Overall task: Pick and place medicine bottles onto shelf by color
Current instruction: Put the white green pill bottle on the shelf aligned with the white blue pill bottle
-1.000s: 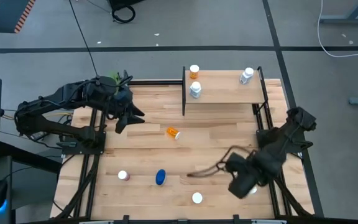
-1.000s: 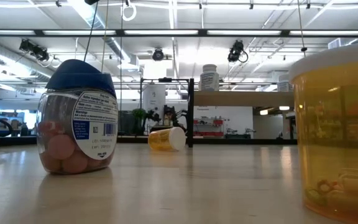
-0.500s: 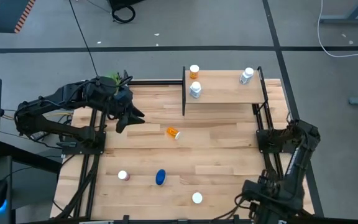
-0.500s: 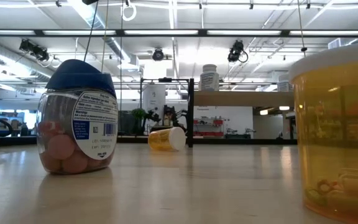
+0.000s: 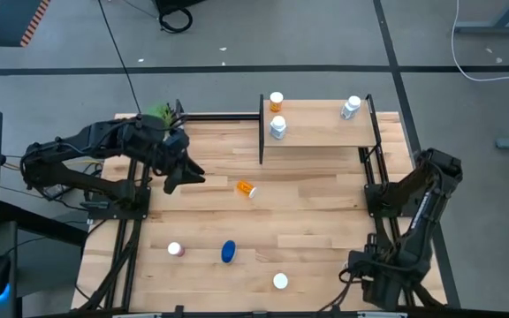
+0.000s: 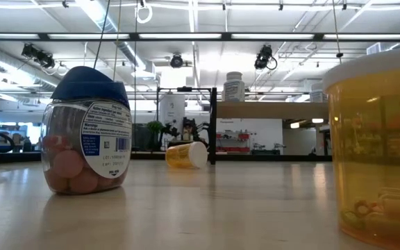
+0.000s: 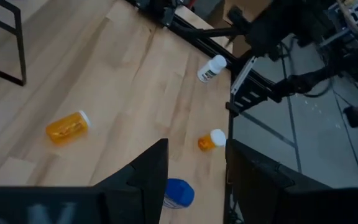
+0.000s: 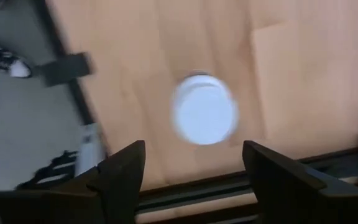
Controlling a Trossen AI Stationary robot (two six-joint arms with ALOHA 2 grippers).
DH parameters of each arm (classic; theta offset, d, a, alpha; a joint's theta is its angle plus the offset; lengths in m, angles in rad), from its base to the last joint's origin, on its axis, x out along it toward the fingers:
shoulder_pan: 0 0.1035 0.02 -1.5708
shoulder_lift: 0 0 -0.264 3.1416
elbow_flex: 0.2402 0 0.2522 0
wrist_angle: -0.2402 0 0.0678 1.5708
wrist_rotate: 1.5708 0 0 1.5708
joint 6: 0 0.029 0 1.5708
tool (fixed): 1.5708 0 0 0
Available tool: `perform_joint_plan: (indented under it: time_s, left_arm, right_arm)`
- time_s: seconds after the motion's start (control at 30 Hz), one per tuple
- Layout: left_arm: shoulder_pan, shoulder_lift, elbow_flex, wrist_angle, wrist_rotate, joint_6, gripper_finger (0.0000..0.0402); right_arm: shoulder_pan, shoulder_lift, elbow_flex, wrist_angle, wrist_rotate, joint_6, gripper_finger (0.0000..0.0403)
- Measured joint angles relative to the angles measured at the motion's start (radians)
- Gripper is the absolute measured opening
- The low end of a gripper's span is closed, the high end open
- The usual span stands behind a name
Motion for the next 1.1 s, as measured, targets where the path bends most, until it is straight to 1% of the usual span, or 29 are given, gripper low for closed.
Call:
perform_joint_plan:
  time_s: [0.1, 0.17, 0.23, 0.37, 0.5, 0.67, 0.73, 0.83, 0.9, 1.1]
  left_arm:
    - [-0.009, 0.000, 0.000, 0.000, 0.000, -0.034, 0.0167]
    - [-0.009, 0.000, 0.000, 0.000, -0.003, -0.041, 0.0167]
    - [-0.009, 0.000, 0.000, -0.001, -0.009, -0.045, 0.0167]
    - [-0.009, 0.001, 0.000, -0.001, -0.031, -0.062, 0.0167]
    - [-0.009, 0.001, 0.000, -0.001, -0.037, -0.062, 0.0167]
    - [-0.009, 0.001, 0.000, -0.001, -0.037, -0.062, 0.0167]
    - [-0.009, 0.001, 0.000, -0.001, -0.037, -0.062, 0.0167]
    - [-0.009, 0.001, 0.000, -0.001, -0.037, -0.062, 0.0167]
    - [-0.009, 0.001, 0.000, -0.001, -0.037, -0.062, 0.0167]
    - [-0.009, 0.001, 0.000, -0.001, -0.037, -0.061, 0.0167]
  right_arm:
    - [-0.001, -0.039, -0.053, 0.004, 0.017, 0.010, 0.0280]
    - [-0.006, -0.043, -0.065, 0.009, 0.029, 0.006, 0.0288]
    - [-0.008, -0.042, -0.071, 0.026, 0.039, -0.002, 0.0300]
    - [-0.007, -0.029, -0.088, 0.112, 0.041, -0.006, 0.0332]
    - [-0.007, -0.003, -0.093, 0.104, 0.043, -0.010, 0.0355]
    - [-0.015, -0.001, -0.116, 0.090, 0.086, 0.015, 0.0360]
    - [-0.018, -0.001, -0.149, 0.118, 0.071, 0.029, 0.0360]
    - [-0.021, -0.001, -0.195, 0.214, 0.016, 0.030, 0.0360]
    - [-0.021, -0.001, -0.210, 0.254, 0.001, 0.033, 0.0360]
    - [-0.022, -0.001, -0.213, 0.243, 0.000, 0.038, 0.0350]
